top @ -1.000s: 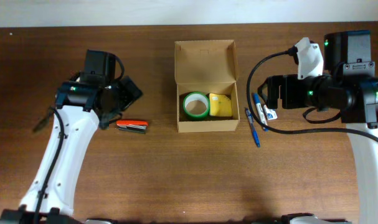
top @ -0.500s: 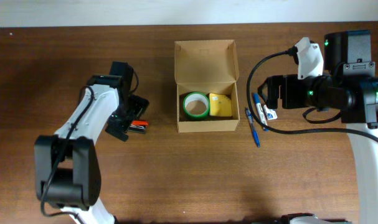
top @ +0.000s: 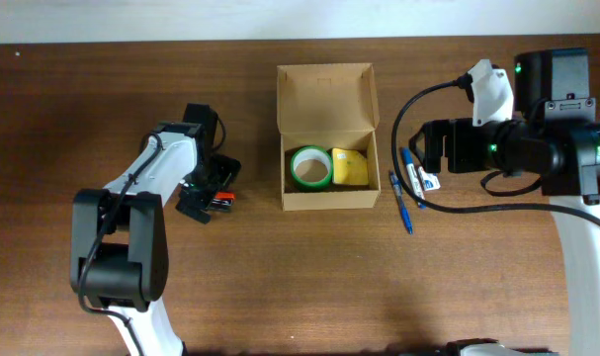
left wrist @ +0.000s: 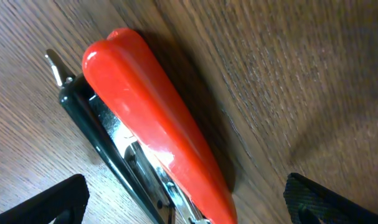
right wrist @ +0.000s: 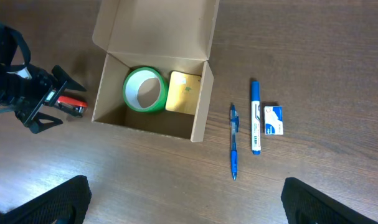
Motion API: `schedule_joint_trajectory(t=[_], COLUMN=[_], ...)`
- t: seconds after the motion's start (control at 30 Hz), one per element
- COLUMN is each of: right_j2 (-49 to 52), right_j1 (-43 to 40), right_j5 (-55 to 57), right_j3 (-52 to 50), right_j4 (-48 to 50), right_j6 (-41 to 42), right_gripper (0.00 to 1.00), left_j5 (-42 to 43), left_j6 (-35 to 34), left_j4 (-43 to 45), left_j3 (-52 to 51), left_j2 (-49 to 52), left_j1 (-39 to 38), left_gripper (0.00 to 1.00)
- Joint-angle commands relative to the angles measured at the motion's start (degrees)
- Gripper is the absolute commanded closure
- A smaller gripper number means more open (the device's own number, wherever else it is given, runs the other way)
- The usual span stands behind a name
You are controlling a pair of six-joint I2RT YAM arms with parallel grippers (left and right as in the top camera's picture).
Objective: Pack container
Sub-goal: 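Lower left gripper onto the red stapler and grasp it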
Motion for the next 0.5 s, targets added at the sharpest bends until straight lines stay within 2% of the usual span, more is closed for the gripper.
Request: schedule_joint_trajectory(t=[0.0,0.2,0.47], right_j2=[-0.13,-0.13,-0.13], right_j1=[-0.37,-0.37,-0.37], right_j5=[-0.72,-0.72,-0.72], right_j3=[0.28,0.28,0.28], right_j4=[0.2,0.2,0.22], right_j6=[-0.39,-0.39,-0.39], right_gripper=[0.01,0.01,0.01], left_j5=[-1.64,-3.19,-3.41], left_j6=[-0.52,-0.55,-0.55], left_j4=[0.0,0.24,1.73], left_j3=[-0.28,-0.28,-0.96], left_j2=[0.5,0.5,0.66], left_j1=[0.24,0.22,-0.31], left_gripper=[0.0,0.09,0.11])
